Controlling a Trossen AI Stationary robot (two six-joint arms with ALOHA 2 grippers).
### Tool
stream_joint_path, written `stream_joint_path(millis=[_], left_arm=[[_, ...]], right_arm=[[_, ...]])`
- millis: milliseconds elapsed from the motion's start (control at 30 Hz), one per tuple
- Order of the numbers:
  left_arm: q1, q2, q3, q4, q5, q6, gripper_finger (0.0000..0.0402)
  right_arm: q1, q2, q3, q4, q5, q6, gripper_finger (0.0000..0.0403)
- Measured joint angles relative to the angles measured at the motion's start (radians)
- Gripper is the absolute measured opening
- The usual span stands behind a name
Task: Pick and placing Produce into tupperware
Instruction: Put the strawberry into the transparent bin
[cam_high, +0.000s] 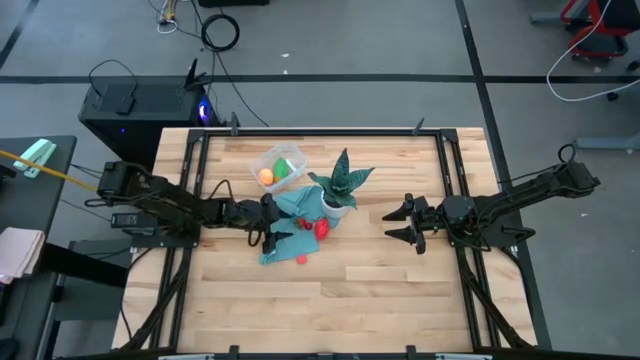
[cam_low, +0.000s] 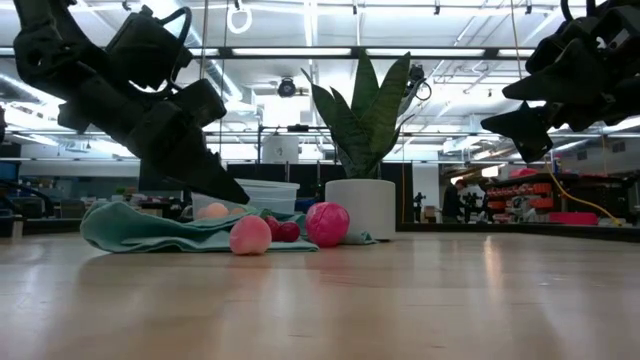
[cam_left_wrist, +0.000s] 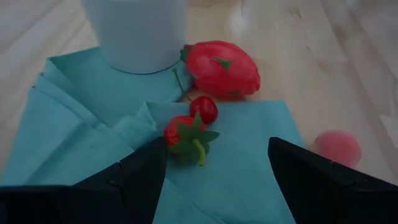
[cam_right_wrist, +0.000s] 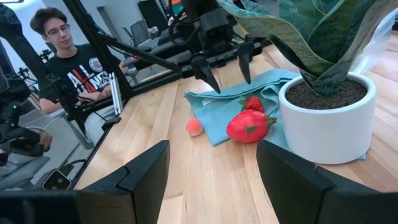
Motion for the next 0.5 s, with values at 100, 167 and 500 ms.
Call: stream_joint_path(millis=[100,167,500], left_arm=[[-0.001,0.000,0.000,0.000,0.000,0.000,0.0288],[-0.001,0.000,0.000,-0.003,-0.010,0.000,0.0288],[0.001,0.000,0.000,-0.005,-0.034,0.000,0.0255]], right_arm=[[0.000,0.000,0.000,0.000,0.000,0.000,0.0246],[0.000,0.000,0.000,0.000,0.000,0.000,0.0246],[0.000,0.000,0.000,0.000,0.000,0.000,0.0246]])
